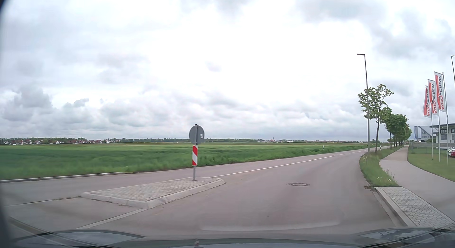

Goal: Follow the waypoints while adhering to traffic rules and regulations

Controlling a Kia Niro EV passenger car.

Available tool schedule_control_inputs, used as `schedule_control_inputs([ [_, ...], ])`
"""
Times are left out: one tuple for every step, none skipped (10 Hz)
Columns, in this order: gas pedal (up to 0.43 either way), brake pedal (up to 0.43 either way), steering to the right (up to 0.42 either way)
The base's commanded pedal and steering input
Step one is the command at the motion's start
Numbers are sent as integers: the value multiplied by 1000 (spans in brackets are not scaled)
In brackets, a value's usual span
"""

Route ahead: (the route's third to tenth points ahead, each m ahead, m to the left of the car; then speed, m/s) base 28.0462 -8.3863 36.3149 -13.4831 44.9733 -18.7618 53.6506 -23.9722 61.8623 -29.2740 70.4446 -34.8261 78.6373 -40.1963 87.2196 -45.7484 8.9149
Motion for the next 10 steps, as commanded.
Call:
schedule_control_inputs([
  [228,12,161],
  [248,12,171],
  [248,12,179],
  [260,12,176],
  [268,12,165],
  [280,12,144],
  [280,12,120],
  [299,12,93],
  [311,12,75],
  [311,6,68],
])
